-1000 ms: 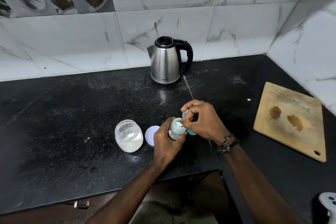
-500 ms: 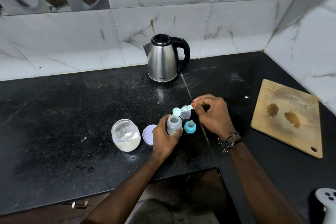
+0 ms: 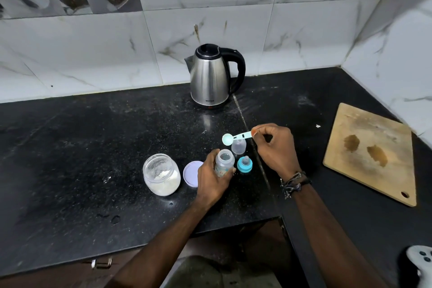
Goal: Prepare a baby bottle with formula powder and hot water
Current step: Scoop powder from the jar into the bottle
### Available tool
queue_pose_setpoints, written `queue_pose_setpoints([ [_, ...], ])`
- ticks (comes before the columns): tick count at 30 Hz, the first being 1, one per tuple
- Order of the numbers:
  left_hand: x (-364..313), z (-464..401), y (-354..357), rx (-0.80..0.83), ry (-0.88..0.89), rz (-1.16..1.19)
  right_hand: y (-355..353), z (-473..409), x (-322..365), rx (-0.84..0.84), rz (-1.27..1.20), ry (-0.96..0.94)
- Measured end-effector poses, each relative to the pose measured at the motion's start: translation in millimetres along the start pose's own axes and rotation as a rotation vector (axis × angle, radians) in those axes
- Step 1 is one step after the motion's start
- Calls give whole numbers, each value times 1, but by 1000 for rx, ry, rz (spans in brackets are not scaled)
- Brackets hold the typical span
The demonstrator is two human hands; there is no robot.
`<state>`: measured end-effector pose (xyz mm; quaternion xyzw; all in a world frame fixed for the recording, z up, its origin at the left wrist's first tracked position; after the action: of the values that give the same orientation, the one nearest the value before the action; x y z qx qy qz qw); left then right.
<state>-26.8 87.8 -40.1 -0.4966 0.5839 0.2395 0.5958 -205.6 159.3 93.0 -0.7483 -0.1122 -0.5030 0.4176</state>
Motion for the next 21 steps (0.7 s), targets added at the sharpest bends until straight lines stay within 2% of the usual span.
queue_pose_setpoints([
  [4,5,1,3,24,-48,1,1,-4,0,-5,-34,41],
  [7,-8,3,-3,-3,-12,-3,4,-7,4,4,-77,59],
  [16,-62,28,-103,-402,247,-45,52,-3,43,110,-165,25],
  [18,-58,33,-128,-467,249,-126,73,1,55,142,-144,-6],
  [21,-37,39,-152,-454,179,-235,109,13,75,226,-65,-104],
])
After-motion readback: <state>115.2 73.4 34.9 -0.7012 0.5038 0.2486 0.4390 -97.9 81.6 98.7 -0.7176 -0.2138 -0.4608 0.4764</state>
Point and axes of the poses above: each hand's wrist, its own z-axis away from the middle knuckle, its own y-axis out of the palm, x = y × z, the point moved 9 cm from there along -z, towards the middle knuckle, and after that the axes turned 7 degrees about y, right-handed, at the moved point
